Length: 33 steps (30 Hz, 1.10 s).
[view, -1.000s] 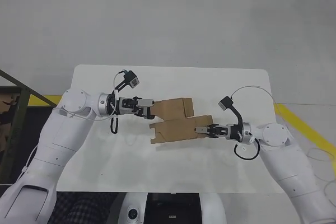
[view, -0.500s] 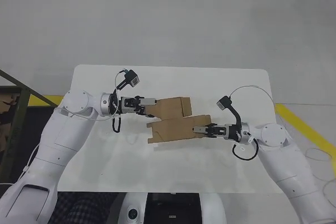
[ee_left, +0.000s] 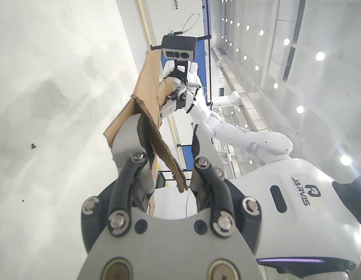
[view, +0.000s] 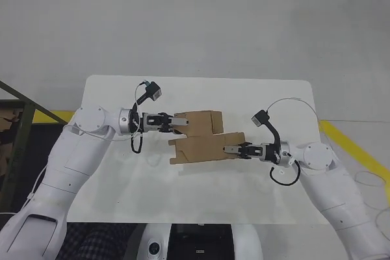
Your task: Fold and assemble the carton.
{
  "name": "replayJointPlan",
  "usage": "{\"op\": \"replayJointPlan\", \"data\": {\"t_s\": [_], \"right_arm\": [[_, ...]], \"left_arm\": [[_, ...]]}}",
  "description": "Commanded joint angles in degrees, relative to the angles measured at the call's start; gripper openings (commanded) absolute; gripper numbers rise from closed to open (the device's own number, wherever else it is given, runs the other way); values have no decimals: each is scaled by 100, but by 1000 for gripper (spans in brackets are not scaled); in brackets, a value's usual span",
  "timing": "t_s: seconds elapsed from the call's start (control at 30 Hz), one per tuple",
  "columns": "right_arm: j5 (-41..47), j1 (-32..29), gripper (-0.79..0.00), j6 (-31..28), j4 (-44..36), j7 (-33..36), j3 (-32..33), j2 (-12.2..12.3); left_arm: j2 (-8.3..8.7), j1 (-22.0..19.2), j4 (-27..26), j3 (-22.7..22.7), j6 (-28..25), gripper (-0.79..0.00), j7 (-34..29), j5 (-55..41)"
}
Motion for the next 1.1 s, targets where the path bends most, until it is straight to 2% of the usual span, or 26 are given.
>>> {"op": "replayJointPlan", "data": {"t_s": [0.0, 0.17, 0.3, 0.33, 0.37, 0.6, 0.63, 0.67, 1.07], "right_arm": [[-9, 1, -785, 7, -3, -7, 2, 2], [-18, 3, -785, 15, -24, -10, 13, 10], [-28, -2, -785, 28, -30, -30, 24, 16], [-34, -3, -785, 31, -29, -39, 27, 18], [-39, -6, -785, 31, -31, -45, 28, 19], [-46, -29, -785, 51, -49, -86, 39, 28], [-53, -33, -576, 56, -54, -97, 44, 30], [-66, -38, 0, 66, -58, -117, 56, 33], [-818, -163, 0, -216, -7, -593, 806, 209]], "left_arm": [[2, 2, -3, 6, -2, -560, 29, 81], [8, 10, -5, 12, 19, -597, 129, 256], [11, 20, -8, 6, 15, -717, 135, 277], [12, 21, -6, 5, 12, -770, 133, 287], [13, 24, 0, 3, 21, -785, 136, 292], [13, 31, 5, 9, 46, -785, 150, 313], [13, 33, 7, 8, 50, -785, 161, 305], [12, 35, 5, 7, 51, -785, 163, 296], [30, 51, -4, -121, -11, -785, -30, 2]]}}
